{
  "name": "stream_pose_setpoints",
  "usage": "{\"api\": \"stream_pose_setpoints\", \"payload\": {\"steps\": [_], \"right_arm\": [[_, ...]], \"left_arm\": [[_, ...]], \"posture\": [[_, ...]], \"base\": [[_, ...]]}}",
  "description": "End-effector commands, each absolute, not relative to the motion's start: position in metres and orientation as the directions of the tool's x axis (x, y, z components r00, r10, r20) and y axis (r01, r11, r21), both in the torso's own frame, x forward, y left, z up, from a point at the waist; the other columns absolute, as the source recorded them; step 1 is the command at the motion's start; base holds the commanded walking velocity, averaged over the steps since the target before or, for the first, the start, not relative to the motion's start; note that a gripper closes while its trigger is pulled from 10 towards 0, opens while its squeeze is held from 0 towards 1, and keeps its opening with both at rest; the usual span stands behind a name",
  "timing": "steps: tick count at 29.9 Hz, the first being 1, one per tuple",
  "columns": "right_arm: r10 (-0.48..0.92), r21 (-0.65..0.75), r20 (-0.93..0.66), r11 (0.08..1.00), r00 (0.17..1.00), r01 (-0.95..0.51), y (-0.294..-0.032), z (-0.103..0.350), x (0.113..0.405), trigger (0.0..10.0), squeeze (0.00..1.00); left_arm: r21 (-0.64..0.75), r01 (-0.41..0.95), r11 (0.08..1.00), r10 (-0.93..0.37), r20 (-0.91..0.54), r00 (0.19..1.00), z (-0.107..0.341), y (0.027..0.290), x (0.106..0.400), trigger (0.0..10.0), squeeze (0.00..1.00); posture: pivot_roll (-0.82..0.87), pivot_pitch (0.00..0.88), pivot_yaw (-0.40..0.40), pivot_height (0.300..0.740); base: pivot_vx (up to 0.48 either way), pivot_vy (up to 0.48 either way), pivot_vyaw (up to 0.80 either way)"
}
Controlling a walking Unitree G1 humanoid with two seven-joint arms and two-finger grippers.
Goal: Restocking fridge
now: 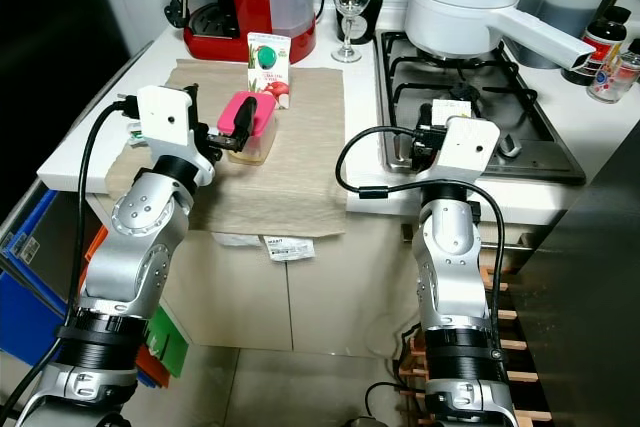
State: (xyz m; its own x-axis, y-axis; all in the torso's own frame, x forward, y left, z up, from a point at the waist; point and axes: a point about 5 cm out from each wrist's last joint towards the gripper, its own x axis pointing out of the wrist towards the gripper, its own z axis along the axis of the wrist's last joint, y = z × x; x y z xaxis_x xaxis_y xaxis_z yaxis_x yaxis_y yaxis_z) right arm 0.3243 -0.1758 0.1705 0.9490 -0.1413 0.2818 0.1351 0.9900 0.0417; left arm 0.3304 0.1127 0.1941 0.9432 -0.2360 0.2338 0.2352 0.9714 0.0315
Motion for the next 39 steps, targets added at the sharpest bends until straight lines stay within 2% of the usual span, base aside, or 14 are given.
{"api": "stream_pose_setpoints", "payload": {"steps": [1,6,39], "right_arm": [[-0.131,0.039,0.280,0.991,0.951,0.125,-0.1754,0.1726,0.3270,10.0,0.25],[-0.128,0.039,0.278,0.992,0.952,0.122,-0.1762,0.1729,0.3275,10.0,0.24],[-0.133,0.011,0.258,0.991,0.957,0.135,-0.1792,0.1671,0.3284,10.0,0.25]], "left_arm": [[0.031,0.228,0.973,-0.228,0.231,0.946,0.1915,0.1137,0.3307,10.0,0.00],[0.045,0.260,0.965,-0.263,0.245,0.933,0.1921,0.1080,0.3285,10.0,0.00],[0.065,0.277,0.959,-0.284,0.244,0.927,0.1898,0.1041,0.3276,10.0,0.00]], "posture": [[-0.06,0.000,0.017,0.740],[-0.06,0.000,0.015,0.740],[-0.07,0.000,0.020,0.740]], "base": [[0.000,0.000,0.00],[-0.219,0.000,0.00],[-0.281,0.000,0.00]]}}
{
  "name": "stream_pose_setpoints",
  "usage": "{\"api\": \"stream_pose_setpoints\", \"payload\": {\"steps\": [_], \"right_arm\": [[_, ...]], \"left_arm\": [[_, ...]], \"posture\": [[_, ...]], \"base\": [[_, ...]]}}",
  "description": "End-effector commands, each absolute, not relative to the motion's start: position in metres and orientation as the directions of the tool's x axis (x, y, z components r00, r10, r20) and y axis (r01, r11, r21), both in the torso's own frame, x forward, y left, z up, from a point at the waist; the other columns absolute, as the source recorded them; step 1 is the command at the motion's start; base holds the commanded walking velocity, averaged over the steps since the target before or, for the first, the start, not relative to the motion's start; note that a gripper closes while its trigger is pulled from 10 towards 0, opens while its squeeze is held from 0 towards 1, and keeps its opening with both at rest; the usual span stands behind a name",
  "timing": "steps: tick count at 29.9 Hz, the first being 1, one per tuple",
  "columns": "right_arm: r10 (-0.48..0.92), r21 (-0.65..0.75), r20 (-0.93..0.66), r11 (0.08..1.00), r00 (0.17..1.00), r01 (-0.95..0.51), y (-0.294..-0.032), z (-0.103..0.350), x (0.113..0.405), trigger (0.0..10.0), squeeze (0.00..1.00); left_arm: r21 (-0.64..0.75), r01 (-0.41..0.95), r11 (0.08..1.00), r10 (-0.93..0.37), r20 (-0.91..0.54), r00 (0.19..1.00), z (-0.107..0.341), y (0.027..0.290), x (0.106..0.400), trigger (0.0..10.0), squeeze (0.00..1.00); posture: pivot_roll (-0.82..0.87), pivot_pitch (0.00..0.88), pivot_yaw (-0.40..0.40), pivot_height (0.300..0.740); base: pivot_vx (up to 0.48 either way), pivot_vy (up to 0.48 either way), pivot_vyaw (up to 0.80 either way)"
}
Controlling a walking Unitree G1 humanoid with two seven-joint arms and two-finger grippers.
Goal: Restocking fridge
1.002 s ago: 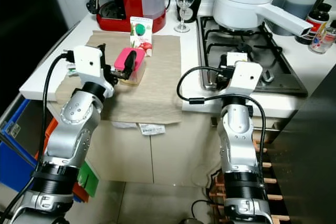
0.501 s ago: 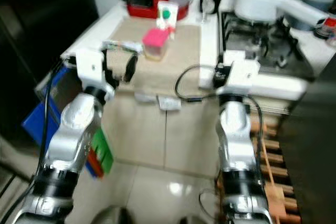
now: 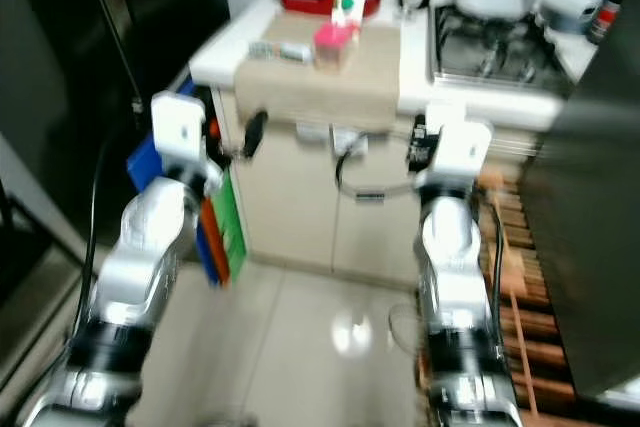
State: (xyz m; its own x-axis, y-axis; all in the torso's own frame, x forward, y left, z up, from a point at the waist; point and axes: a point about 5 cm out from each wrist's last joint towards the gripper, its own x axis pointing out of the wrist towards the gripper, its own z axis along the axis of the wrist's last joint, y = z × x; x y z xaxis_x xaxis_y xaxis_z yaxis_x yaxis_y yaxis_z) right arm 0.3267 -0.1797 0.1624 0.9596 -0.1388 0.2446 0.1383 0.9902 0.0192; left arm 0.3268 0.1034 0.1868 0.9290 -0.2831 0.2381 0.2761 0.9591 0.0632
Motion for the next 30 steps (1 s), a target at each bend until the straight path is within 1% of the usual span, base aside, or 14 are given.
{"api": "stream_pose_setpoints", "payload": {"steps": [1,3,6,10,14,18,20,24,28,29,30], "right_arm": [[-0.134,0.006,0.256,0.991,0.957,0.137,-0.180,0.167,0.328,10.0,0.25],[-0.135,0.002,0.254,0.990,0.958,0.140,-0.180,0.167,0.328,10.0,0.25],[-0.140,-0.002,0.259,0.989,0.956,0.146,-0.182,0.166,0.328,10.0,0.26],[-0.172,-0.016,0.250,0.983,0.953,0.182,-0.192,0.160,0.323,10.0,0.27],[-0.196,-0.030,0.235,0.978,0.952,0.209,-0.198,0.153,0.319,10.0,0.27],[-0.205,-0.041,0.228,0.975,0.952,0.220,-0.200,0.150,0.316,10.0,0.27],[-0.213,-0.047,0.233,0.972,0.949,0.230,-0.201,0.151,0.315,10.0,0.27],[-0.231,-0.051,0.233,0.967,0.945,0.249,-0.205,0.150,0.313,10.0,0.27],[-0.288,-0.051,0.225,0.951,0.931,0.306,-0.218,0.149,0.312,10.0,0.27],[-0.321,-0.051,0.222,0.939,0.921,0.339,-0.223,0.148,0.312,10.0,0.27],[-0.321,-0.051,0.222,0.939,0.921,0.339,-0.223,0.148,0.312,10.0,0.27]], "left_arm": [[0.068,0.278,0.958,-0.286,0.241,0.928,0.189,0.104,0.327,10.0,0.00],[0.073,0.279,0.958,-0.288,0.238,0.928,0.189,0.103,0.327,10.0,0.00],[0.071,0.272,0.960,-0.281,0.222,0.934,0.185,0.104,0.328,10.0,0.00],[0.018,0.250,0.968,-0.250,0.168,0.954,0.175,0.110,0.331,10.0,0.00],[0.013,0.253,0.968,-0.251,0.155,0.955,0.170,0.113,0.330,10.0,0.00],[0.007,0.279,0.960,-0.277,0.154,0.948,0.168,0.111,0.326,10.0,0.00],[-0.010,0.323,0.946,-0.317,0.169,0.933,0.169,0.106,0.322,10.0,0.00],[-0.022,0.359,0.933,-0.349,0.182,0.919,0.171,0.102,0.321,10.0,0.00],[-0.025,0.373,0.928,-0.363,0.180,0.914,0.171,0.100,0.322,10.0,0.00],[-0.036,0.394,0.918,-0.381,0.196,0.904,0.173,0.098,0.321,10.0,0.00],[-0.036,0.394,0.918,-0.381,0.196,0.904,0.173,0.098,0.321,10.0,0.00]], "posture": [[-0.07,0.000,0.020,0.740],[-0.07,0.000,0.020,0.740],[-0.07,0.000,0.021,0.740],[-0.07,0.000,0.021,0.740],[-0.07,0.000,0.023,0.740],[-0.07,0.000,0.025,0.740],[-0.08,0.000,0.026,0.740],[-0.08,0.000,0.027,0.740],[-0.08,0.000,0.029,0.740],[-0.09,0.000,0.031,0.740],[-0.09,0.000,0.031,0.740]], "base": [[0.000,0.000,0.00],[0.000,0.000,0.00],[0.000,0.000,-0.78],[0.000,0.000,-0.77],[0.000,0.000,-0.76],[0.000,0.000,-0.77],[0.000,0.000,-0.76],[0.000,0.000,-0.76],[0.000,0.000,-0.76],[0.000,0.000,-0.76],[0.000,0.000,-0.76]]}}
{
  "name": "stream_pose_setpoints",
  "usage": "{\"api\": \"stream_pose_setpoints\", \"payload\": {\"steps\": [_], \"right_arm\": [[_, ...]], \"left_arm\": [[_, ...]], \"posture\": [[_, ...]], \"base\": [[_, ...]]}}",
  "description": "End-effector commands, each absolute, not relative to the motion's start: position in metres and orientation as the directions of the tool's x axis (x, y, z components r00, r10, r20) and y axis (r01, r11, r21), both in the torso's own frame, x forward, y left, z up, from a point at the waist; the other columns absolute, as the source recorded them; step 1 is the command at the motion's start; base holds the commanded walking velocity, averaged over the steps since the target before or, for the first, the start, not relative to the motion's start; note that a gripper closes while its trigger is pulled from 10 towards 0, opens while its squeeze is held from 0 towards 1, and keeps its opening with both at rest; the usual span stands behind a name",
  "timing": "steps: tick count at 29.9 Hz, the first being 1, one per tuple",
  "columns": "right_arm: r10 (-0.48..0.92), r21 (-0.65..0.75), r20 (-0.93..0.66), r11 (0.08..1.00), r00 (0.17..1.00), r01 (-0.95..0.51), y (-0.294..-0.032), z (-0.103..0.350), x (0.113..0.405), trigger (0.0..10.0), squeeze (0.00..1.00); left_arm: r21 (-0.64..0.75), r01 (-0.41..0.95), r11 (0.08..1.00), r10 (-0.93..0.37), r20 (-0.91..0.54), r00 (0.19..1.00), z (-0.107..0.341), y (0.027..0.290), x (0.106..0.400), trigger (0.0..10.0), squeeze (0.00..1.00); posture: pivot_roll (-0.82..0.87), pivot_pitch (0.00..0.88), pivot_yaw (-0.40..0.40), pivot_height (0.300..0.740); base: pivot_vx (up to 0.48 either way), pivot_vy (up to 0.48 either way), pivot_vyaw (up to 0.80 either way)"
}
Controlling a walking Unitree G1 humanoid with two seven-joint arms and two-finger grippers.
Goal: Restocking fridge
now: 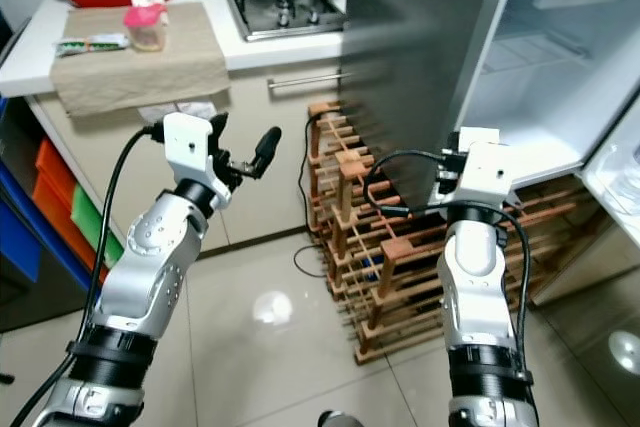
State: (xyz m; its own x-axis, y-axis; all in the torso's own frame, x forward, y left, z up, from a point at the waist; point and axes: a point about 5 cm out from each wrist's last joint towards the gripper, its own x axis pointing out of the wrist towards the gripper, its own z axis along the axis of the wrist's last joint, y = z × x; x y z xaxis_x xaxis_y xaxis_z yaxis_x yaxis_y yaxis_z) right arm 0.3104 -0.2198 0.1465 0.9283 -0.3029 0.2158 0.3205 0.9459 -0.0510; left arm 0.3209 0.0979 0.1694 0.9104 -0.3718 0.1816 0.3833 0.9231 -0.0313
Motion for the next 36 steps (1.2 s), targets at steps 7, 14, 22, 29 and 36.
{"api": "stream_pose_setpoints", "payload": {"steps": [7,14,22,29,36], "right_arm": [[-0.357,-0.041,0.238,0.925,0.903,0.377,-0.227,0.155,0.317,10.0,0.28],[-0.373,-0.053,0.238,0.917,0.897,0.396,-0.233,0.155,0.317,10.0,0.28],[-0.368,-0.052,0.244,0.919,0.897,0.391,-0.230,0.155,0.318,10.0,0.25],[-0.421,-0.076,0.261,0.888,0.869,0.453,-0.243,0.157,0.314,10.0,0.26],[-0.569,-0.160,0.221,0.780,0.792,0.605,-0.278,0.147,0.303,10.0,0.27]], "left_arm": [[-0.068,0.444,0.894,-0.420,0.220,0.880,0.176,0.087,0.321,10.0,0.00],[-0.057,0.462,0.885,-0.439,0.225,0.870,0.177,0.082,0.322,10.0,0.00],[-0.074,0.432,0.899,-0.407,0.226,0.885,0.178,0.088,0.324,10.0,0.00],[-0.082,0.425,0.901,-0.400,0.221,0.890,0.176,0.090,0.324,10.0,0.00],[-0.080,0.429,0.900,-0.405,0.215,0.889,0.175,0.089,0.323,10.0,0.00]], "posture": [[-0.10,0.000,0.016,0.740],[-0.10,0.000,0.015,0.740],[-0.10,0.000,0.021,0.740],[-0.10,0.000,0.015,0.740],[-0.10,0.000,0.017,0.740]], "base": [[0.000,0.000,-0.75],[0.192,-0.320,-0.74],[0.216,-0.241,-0.28],[0.000,0.000,0.00],[0.000,0.000,0.00]]}}
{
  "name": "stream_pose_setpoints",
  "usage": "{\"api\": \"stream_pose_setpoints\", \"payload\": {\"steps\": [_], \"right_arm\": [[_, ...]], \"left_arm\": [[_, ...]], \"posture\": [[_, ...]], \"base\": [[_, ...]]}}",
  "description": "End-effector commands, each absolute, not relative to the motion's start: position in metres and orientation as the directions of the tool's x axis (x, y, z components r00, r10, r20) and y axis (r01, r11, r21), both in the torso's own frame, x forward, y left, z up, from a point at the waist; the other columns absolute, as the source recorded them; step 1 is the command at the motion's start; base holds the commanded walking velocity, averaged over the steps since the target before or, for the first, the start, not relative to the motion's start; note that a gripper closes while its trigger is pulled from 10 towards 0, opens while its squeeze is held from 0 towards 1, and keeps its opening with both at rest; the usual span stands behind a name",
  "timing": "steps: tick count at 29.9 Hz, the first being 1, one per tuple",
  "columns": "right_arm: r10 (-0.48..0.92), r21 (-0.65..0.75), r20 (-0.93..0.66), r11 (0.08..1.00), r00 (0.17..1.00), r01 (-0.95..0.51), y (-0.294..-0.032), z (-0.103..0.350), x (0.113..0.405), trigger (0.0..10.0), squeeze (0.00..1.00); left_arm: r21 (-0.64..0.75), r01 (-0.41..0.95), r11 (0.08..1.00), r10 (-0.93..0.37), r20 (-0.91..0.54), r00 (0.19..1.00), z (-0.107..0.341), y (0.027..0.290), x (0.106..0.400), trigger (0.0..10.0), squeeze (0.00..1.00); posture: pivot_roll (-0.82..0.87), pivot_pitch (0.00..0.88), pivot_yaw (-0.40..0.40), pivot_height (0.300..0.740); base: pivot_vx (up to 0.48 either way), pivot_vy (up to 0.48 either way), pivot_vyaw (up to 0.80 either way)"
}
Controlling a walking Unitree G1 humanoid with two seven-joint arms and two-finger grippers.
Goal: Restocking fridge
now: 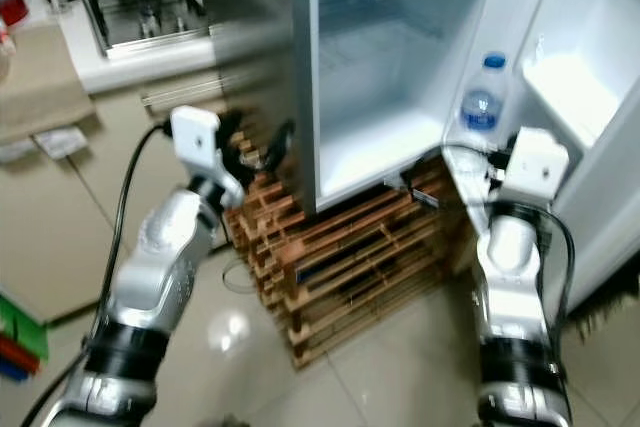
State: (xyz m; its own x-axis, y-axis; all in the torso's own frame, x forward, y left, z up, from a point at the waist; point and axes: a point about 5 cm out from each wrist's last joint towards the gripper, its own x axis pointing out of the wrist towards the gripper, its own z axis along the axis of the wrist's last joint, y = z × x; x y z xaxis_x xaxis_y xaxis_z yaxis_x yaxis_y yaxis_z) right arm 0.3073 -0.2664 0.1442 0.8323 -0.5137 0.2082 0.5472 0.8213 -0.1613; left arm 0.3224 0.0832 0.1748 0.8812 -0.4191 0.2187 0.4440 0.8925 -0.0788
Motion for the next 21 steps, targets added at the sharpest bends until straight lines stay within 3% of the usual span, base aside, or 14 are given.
{"api": "stream_pose_setpoints", "payload": {"steps": [1,6,10,21], "right_arm": [[-0.575,-0.163,0.224,0.774,0.787,0.612,-0.280,0.148,0.302,10.0,0.27],[-0.553,-0.147,0.229,0.794,0.801,0.590,-0.274,0.150,0.304,10.0,0.27],[-0.453,-0.119,0.234,0.865,0.860,0.488,-0.250,0.150,0.311,10.0,0.27],[-0.532,-0.166,0.205,0.808,0.822,0.565,-0.274,0.143,0.306,10.0,0.26]], "left_arm": [[-0.081,0.431,0.899,-0.406,0.214,0.888,0.175,0.090,0.323,10.0,0.00],[-0.073,0.430,0.900,-0.408,0.207,0.889,0.174,0.090,0.324,10.0,0.00],[-0.051,0.425,0.904,-0.409,0.188,0.893,0.172,0.089,0.325,10.0,0.00],[-0.048,0.433,0.900,-0.418,0.186,0.889,0.172,0.089,0.324,10.0,0.00]], "posture": [[-0.10,0.000,0.017,0.740],[-0.10,0.000,0.021,0.740],[-0.10,0.000,0.023,0.740],[-0.10,0.000,0.024,0.740]], "base": [[0.000,0.000,0.00],[0.000,0.000,0.00],[0.000,0.000,0.00],[0.000,0.000,0.00]]}}
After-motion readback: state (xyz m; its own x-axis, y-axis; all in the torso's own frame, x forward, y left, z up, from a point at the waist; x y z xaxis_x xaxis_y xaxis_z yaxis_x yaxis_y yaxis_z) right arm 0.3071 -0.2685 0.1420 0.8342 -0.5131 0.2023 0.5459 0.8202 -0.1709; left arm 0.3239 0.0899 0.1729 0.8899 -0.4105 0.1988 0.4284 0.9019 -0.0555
